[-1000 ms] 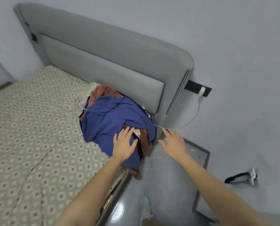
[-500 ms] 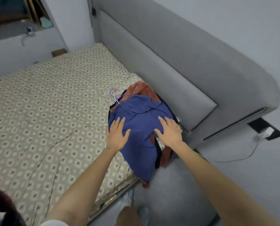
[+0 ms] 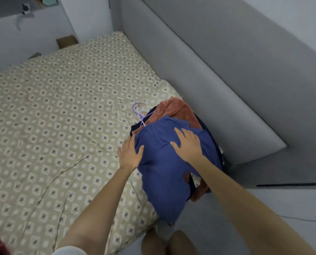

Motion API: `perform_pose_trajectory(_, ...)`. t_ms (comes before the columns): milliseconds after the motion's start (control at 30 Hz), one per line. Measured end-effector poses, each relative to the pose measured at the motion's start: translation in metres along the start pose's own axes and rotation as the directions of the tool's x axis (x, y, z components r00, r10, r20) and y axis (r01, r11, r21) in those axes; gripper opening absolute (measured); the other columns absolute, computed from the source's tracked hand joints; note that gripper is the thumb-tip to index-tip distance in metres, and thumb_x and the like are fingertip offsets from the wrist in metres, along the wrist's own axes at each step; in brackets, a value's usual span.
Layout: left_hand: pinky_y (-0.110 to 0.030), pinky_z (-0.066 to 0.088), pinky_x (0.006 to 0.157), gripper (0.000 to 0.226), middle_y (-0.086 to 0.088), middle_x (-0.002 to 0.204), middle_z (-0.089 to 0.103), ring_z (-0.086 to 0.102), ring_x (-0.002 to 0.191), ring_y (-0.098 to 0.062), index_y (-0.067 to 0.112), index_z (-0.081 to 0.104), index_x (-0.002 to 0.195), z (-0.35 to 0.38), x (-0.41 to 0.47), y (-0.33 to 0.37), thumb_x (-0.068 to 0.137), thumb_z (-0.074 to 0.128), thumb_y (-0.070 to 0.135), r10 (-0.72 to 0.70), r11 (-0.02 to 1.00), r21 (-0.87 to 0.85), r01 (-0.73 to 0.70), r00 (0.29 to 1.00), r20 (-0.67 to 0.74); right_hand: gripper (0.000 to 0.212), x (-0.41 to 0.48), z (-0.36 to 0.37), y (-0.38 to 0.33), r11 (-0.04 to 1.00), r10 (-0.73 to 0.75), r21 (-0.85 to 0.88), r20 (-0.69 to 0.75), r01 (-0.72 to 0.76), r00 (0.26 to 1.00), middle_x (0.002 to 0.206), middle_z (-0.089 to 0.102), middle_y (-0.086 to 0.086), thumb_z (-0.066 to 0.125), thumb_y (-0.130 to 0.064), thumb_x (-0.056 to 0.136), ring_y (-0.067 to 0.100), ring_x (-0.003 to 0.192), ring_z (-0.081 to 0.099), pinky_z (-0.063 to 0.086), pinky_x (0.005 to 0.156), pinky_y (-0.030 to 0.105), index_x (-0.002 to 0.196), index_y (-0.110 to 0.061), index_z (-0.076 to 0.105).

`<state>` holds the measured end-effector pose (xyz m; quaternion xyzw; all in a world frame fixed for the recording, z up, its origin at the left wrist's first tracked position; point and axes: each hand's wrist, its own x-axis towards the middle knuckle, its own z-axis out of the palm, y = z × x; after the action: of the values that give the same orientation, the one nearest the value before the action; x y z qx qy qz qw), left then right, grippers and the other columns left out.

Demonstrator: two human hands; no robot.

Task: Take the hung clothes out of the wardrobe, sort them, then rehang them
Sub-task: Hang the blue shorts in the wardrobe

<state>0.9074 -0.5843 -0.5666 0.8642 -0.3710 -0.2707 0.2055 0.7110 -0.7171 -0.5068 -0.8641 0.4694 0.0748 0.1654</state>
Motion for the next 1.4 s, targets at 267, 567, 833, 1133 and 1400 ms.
perform_pose_trajectory(267,-0.05,0.005,0.121,0.068,0.001,0.165,0.016,0.014,0.151,-0.019,0.02,0.016,0.158,0.04,0.076,-0.044,0.102,0.043,0.047,-0.162,0.986,-0.01,0.164,0.982,0.1,0.065,0.093,0.036,-0.006,1.0,0.007,-0.003,0.072,-0.007,0.997,0.161,0.021,0.011,0.04,-0.05,0.101,0.032,0.147,0.018,0.01,0.119,0.05,0.156,-0.023,0.018)
perform_pose_trajectory(567,-0.05,0.013,0.119,0.068,-0.008,0.159,0.03,0.027,0.146,-0.029,0.018,0.019,0.157,0.107,0.128,-0.094,0.1,0.05,0.041,-0.289,0.947,-0.095,0.307,0.943,0.165,0.067,0.167,0.094,0.008,0.977,-0.145,-0.15,0.05,0.151,0.988,0.158,0.026,0.017,0.052,-0.043,0.098,0.041,0.141,0.029,0.011,0.118,0.055,0.154,-0.018,0.026)
perform_pose_trajectory(833,-0.054,0.036,0.107,0.045,-0.009,0.139,0.054,0.05,0.126,-0.037,0.017,0.043,0.143,0.145,0.147,-0.117,0.102,0.045,0.035,-0.257,0.933,-0.189,0.307,0.934,0.248,0.067,0.181,0.117,0.027,0.939,-0.157,-0.313,-0.012,0.146,0.988,0.143,0.044,0.022,0.071,-0.037,0.085,0.045,0.111,0.052,0.035,0.102,0.058,0.143,-0.014,0.047)
perform_pose_trajectory(1133,-0.037,0.031,0.065,0.035,-0.019,0.078,0.055,0.057,0.082,-0.042,0.013,0.04,0.07,0.118,0.117,-0.106,0.102,0.05,0.022,-0.191,0.956,-0.186,0.226,0.963,0.189,0.06,0.172,0.074,0.028,0.971,-0.187,-0.119,0.173,0.209,0.967,0.129,0.047,0.009,0.052,-0.062,0.09,0.031,0.117,0.045,0.031,0.097,0.045,0.132,-0.019,0.052)
perform_pose_trajectory(1400,-0.034,0.026,0.056,0.045,0.001,0.057,0.031,0.028,0.054,-0.015,0.018,0.03,0.063,0.009,0.08,-0.064,0.097,0.059,0.016,-0.123,0.936,-0.341,0.092,0.99,-0.072,0.056,0.146,-0.003,0.009,0.965,-0.212,0.17,0.048,0.201,0.976,0.06,0.05,0.006,0.057,-0.053,0.092,0.022,0.057,0.045,0.04,0.057,0.039,0.062,-0.007,0.047)
